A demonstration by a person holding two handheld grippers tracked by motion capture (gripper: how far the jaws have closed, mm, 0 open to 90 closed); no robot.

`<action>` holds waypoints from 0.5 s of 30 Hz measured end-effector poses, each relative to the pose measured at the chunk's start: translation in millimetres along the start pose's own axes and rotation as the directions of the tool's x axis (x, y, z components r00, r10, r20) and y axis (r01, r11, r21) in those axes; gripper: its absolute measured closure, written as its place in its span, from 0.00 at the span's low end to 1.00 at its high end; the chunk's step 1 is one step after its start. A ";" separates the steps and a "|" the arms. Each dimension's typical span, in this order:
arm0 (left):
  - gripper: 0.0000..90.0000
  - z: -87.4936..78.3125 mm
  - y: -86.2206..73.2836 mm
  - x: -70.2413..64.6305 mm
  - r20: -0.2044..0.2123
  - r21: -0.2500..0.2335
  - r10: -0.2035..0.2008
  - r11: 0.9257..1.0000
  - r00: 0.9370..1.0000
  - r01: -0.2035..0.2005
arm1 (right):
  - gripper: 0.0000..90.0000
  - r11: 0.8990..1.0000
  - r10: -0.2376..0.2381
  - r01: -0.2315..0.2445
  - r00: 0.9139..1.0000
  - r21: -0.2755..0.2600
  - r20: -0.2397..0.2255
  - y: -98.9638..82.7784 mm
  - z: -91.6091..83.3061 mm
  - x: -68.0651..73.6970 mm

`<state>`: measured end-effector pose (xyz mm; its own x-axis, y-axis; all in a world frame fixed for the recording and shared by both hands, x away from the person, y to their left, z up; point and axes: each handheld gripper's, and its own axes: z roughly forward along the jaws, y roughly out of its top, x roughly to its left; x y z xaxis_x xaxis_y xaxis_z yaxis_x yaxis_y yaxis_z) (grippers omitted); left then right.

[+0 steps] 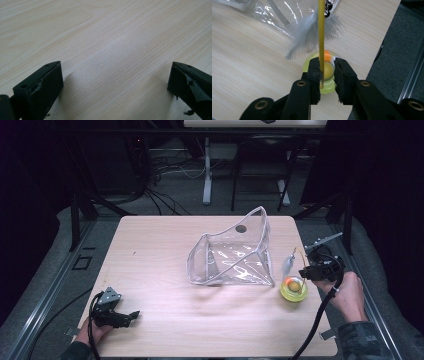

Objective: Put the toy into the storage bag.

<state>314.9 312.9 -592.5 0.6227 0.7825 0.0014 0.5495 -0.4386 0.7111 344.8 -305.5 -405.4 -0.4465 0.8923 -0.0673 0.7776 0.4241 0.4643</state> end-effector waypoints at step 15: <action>0.00 0.0 0.0 0.0 0.000 0.000 0.000 1.000 1.000 0.000 | 0.98 0.999 -0.009 0.009 1.000 0.032 0.001 11.6 -0.3 -3.4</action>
<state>314.9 312.9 -592.5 0.6228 0.7824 0.0010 0.5496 -0.4384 0.7111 355.3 -303.6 -399.5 -0.4529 0.8887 -0.0722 0.7876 0.4367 0.4348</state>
